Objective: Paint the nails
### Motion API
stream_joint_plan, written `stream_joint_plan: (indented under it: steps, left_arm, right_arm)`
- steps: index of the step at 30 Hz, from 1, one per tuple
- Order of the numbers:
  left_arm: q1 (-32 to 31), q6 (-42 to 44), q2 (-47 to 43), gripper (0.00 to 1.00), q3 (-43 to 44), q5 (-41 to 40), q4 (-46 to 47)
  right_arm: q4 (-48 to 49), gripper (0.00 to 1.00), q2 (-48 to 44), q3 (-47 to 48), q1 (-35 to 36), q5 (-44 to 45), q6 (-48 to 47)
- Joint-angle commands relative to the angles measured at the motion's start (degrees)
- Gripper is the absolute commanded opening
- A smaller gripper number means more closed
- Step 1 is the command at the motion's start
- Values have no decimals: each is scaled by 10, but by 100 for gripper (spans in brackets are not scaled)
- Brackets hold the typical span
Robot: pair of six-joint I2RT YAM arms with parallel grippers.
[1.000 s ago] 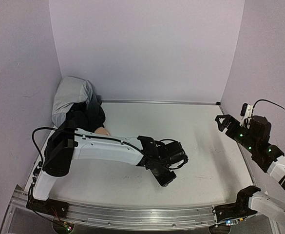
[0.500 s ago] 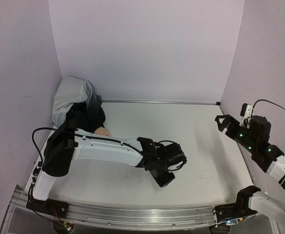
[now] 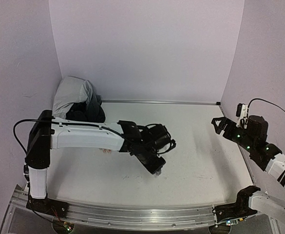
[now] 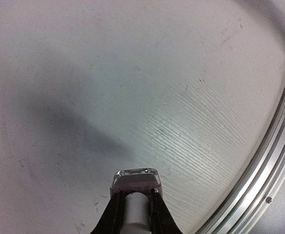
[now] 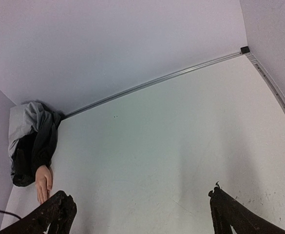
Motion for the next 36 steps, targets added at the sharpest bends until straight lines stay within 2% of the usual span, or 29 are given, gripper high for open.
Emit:
stream_joint_plan:
  steps: [1, 5, 8, 10, 14, 17, 19, 22, 26, 36]
  left_arm:
    - [73, -56, -95, 0, -24, 54, 3]
    - [117, -85, -133, 0, -52, 64, 2]
    - [144, -100, -154, 0, -71, 76, 2]
    - [158, -110, -164, 0, -77, 90, 2]
    - [167, -121, -176, 0, -80, 112, 3]
    - [168, -128, -182, 0, -79, 127, 3]
    - [168, -133, -184, 0, -79, 134, 4]
    - [168, -140, -190, 0, -83, 145, 5]
    - [168, -145, -202, 0, -92, 153, 8]
    - [168, -155, -227, 0, -103, 163, 17]
  right_arm:
    - [58, 98, 64, 23, 5, -93, -50]
    - [162, 98, 133, 10, 21, -218, -42]
    - [244, 98, 179, 0, 76, -263, -25]
    - [268, 98, 228, 12, 132, -257, -30]
    - [278, 98, 319, 65, 260, -187, -71]
    - [288, 93, 378, 107, 343, -146, -104]
    - [296, 87, 412, 130, 372, -134, -121]
    - [343, 75, 449, 140, 390, -148, -129]
    - [394, 65, 457, 128, 395, -146, -130]
    - [407, 56, 495, 143, 396, -171, -144]
